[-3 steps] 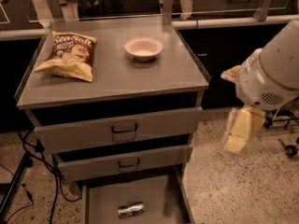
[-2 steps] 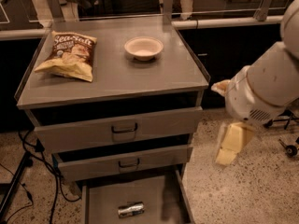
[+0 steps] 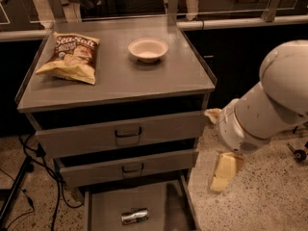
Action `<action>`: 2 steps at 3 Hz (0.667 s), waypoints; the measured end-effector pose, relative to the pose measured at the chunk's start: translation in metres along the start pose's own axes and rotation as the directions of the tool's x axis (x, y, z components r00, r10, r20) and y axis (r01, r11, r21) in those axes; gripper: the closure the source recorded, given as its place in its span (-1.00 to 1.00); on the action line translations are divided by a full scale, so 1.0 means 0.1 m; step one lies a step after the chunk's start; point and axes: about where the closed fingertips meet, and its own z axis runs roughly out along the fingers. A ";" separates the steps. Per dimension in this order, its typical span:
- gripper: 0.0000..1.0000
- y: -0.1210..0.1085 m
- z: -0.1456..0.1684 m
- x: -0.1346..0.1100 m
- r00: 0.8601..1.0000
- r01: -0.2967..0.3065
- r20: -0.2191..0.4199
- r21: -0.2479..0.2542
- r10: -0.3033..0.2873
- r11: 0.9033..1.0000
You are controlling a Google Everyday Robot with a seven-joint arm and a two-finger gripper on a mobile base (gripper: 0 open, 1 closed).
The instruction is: Pick redbull can from bottom drawer and place on counter
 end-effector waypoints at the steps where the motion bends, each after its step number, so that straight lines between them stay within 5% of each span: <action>1: -1.00 0.17 0.33 0.00 1.000 0.019 -0.013 -0.025 -0.019 1.000; 2: -1.00 0.23 0.92 -0.15 0.997 0.068 -0.040 -0.054 -0.070 0.996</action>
Offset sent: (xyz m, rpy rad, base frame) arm -0.0036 0.0484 -0.1035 -0.0974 0.0207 0.1185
